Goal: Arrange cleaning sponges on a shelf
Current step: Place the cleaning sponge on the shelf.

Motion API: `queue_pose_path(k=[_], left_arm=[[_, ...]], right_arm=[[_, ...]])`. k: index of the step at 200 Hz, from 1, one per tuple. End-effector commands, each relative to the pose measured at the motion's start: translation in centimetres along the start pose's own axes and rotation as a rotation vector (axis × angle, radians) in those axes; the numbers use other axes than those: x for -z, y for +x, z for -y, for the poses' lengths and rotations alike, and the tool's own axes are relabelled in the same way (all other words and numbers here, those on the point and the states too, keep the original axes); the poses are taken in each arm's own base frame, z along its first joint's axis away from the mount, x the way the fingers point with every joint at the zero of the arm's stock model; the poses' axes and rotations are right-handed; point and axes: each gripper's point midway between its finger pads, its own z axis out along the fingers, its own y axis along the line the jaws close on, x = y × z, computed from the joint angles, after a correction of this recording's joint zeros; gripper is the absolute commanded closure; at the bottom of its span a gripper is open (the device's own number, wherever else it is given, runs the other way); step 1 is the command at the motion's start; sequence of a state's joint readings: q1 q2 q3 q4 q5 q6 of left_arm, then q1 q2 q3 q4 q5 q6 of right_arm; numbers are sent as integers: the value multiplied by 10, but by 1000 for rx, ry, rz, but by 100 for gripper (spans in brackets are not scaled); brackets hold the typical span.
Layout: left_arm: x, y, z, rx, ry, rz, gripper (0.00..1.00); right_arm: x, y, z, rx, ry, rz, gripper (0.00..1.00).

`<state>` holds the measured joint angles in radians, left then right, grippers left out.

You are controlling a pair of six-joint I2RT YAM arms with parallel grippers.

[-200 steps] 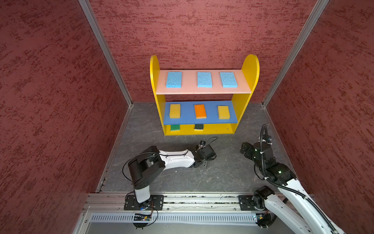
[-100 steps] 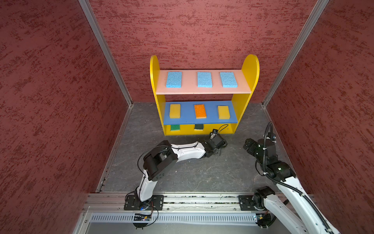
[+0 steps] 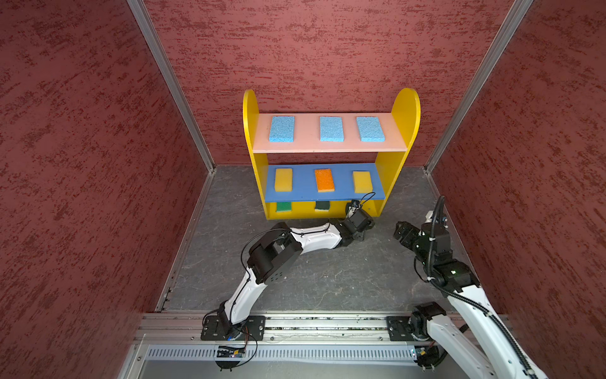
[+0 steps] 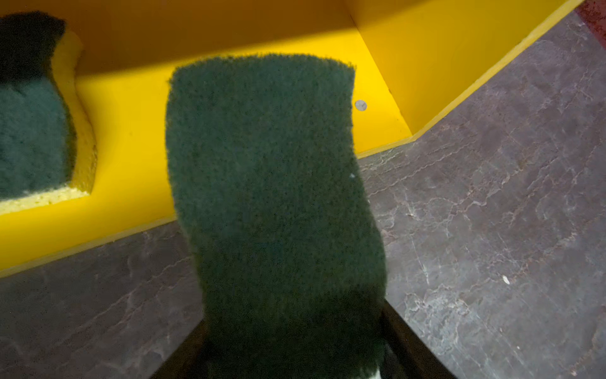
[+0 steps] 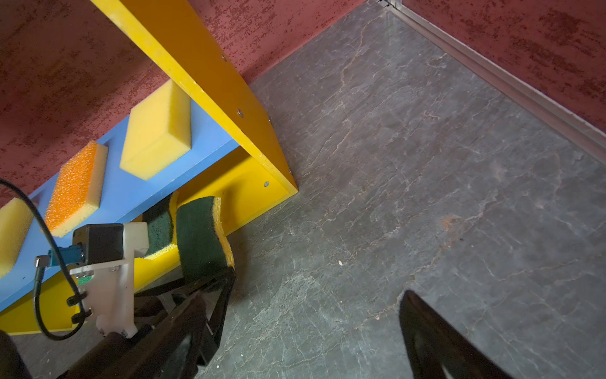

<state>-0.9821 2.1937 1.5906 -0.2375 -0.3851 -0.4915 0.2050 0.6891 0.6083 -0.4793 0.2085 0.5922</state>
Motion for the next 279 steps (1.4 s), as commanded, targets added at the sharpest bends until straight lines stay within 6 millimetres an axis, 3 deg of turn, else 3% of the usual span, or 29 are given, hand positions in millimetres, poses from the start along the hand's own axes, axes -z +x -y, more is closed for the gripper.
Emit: queue_pose_path(k=[1,109,200,279], left_arm=[[-9,-15,2,2,-20,69,31],[-28,-35,11,54,-33,264,30],[-48,-33,8,118,-42,245,33],[-59,-47,14,141,-42,253,30]], right_arm=[[4,-13,-16,2,-71,32,8],[1,-2,-21,-21,-140,23,10],[0,8,-22,-28,-176,8,11],[-3,15,-22,-39,-189,-6,11]])
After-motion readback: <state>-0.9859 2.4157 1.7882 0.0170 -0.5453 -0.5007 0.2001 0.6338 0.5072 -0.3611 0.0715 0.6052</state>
